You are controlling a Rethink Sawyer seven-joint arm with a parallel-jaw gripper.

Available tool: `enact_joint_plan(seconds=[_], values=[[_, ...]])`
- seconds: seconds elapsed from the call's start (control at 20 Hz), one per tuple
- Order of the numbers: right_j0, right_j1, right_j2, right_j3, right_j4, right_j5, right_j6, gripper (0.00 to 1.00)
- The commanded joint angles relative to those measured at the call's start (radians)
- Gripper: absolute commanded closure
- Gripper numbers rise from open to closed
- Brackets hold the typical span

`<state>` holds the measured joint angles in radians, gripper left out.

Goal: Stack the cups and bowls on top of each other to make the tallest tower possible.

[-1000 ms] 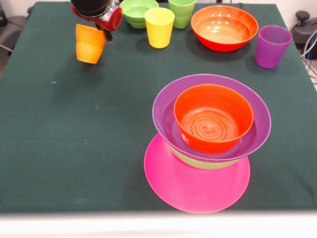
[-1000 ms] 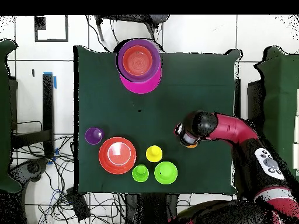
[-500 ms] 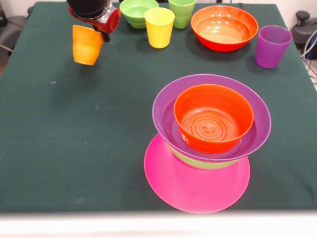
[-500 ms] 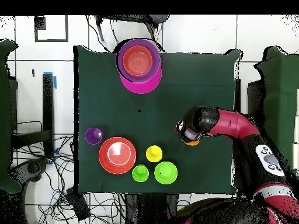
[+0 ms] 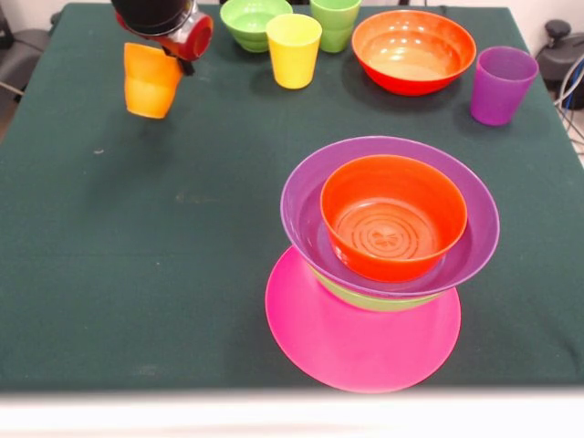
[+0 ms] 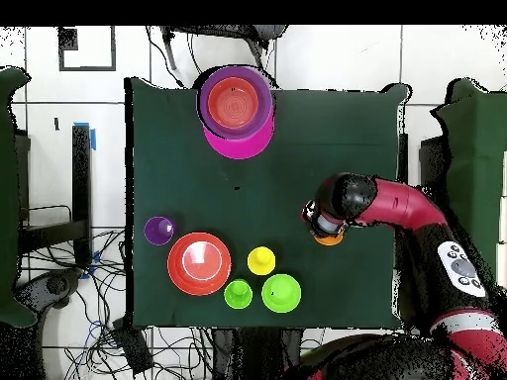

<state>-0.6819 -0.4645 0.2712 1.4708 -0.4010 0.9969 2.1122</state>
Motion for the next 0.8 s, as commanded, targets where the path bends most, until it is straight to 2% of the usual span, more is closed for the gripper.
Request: enact_joint_plan(seconds=[0.05,0.45,0.8], values=[[0.048,0.031,0.058,-0.087,-0.046,0.142,-0.204,1.0],[0.069,0.044,0.062,-0.122,-0.046,0.224,-0.202,1.0],[0.1,0.107,0.072,-0.18,-0.042,0.282,-0.193,1.0]])
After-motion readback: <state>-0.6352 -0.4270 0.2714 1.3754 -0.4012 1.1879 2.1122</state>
